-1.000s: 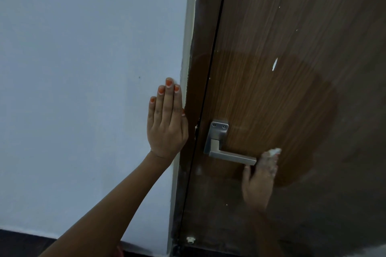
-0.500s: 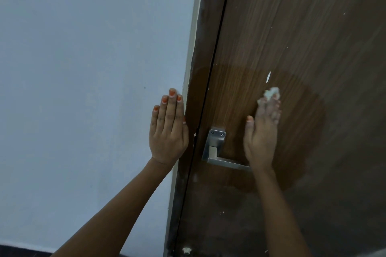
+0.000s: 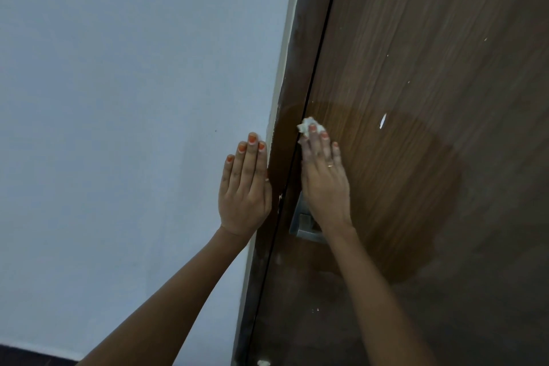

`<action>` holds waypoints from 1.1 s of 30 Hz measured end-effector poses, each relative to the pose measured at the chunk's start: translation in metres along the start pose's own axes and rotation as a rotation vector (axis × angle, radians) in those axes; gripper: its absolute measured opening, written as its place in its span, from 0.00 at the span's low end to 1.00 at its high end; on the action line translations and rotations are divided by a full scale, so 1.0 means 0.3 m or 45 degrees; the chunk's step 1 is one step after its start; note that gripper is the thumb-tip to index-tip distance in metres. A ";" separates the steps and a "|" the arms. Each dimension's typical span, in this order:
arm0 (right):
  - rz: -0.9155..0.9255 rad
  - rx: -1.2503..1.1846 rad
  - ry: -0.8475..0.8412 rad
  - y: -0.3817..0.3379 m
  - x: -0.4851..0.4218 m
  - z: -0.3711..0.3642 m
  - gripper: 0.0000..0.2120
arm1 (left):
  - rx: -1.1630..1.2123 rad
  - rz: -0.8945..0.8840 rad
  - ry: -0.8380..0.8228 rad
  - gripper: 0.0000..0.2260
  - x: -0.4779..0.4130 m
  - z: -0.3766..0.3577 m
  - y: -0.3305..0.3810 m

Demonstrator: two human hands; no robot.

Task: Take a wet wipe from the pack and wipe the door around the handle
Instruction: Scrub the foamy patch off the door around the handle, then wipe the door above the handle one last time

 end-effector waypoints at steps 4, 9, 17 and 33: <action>0.169 -0.092 -0.028 -0.030 0.034 0.007 0.22 | -0.029 -0.009 -0.038 0.24 -0.009 0.011 0.000; -0.033 -0.440 0.015 -0.028 0.071 0.074 0.17 | -0.046 0.052 -0.125 0.25 -0.026 0.047 0.028; -0.283 -0.734 0.070 -0.095 0.102 0.154 0.13 | -0.096 0.287 -0.380 0.23 -0.015 0.175 0.093; -0.237 -1.240 -0.524 -0.763 0.395 0.115 0.12 | -0.636 0.725 -0.913 0.25 0.351 0.826 -0.192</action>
Point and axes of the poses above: each hand's wrist, its own x-axis away from the middle knuckle, its own z-axis out of the back of the hand, y = z × x, the point moved 1 cm from there along -x, towards the middle knuckle, and after that the axes turned 1 degree about -x, right-handed, at the moved point
